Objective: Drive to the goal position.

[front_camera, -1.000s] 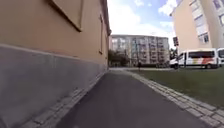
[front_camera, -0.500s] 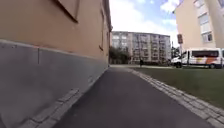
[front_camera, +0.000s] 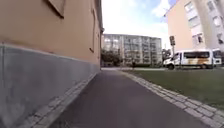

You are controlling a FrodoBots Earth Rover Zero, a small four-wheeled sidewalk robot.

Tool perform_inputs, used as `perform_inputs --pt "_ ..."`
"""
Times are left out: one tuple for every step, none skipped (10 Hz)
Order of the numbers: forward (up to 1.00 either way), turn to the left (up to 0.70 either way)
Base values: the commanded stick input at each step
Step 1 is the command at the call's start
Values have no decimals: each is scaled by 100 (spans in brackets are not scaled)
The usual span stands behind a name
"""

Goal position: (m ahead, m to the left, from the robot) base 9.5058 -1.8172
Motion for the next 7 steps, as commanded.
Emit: perform_inputs --pt "85 1" --pt "85 1" --pt "85 1" --pt "85 -22" --pt "85 -33" --pt "85 -21" --pt "85 -7"
